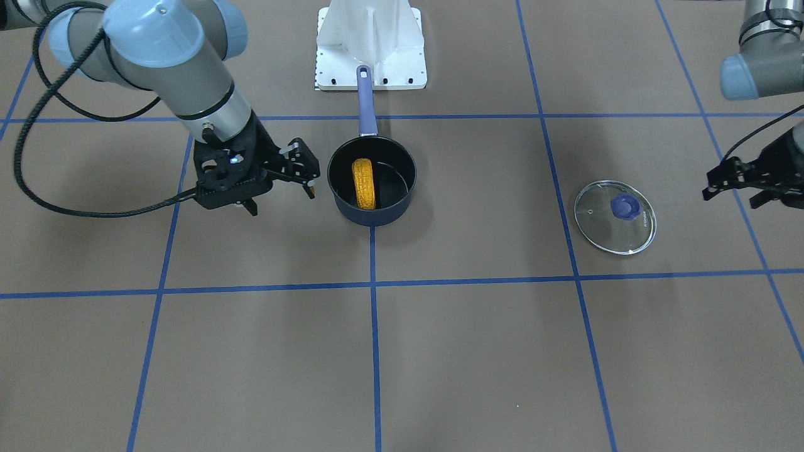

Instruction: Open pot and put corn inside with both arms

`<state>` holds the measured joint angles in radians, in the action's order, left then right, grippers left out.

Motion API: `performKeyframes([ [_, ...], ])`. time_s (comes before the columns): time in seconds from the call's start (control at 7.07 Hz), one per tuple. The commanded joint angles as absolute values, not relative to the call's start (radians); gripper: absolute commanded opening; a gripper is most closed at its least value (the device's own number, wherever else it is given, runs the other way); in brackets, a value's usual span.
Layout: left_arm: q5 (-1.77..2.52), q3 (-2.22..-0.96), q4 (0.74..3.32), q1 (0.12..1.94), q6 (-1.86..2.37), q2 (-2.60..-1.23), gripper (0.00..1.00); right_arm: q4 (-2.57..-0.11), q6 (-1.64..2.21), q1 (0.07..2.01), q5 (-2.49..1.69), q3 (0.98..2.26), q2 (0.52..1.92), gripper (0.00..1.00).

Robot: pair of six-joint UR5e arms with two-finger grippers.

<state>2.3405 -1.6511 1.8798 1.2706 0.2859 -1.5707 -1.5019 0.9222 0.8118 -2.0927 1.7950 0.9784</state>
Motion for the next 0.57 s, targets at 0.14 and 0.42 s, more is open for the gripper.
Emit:
performKeyframes([
  [0.14,2.339,-1.647,1.878,1.358,0.195,-1.526,0.99,-1.888,0.577,1.008,-2.109,1.891,1.032,1.0],
  [0.42,2.338,-1.649,1.878,1.368,0.195,-1.525,0.99,-2.011,0.303,1.119,-2.111,1.882,1.099,1.0],
])
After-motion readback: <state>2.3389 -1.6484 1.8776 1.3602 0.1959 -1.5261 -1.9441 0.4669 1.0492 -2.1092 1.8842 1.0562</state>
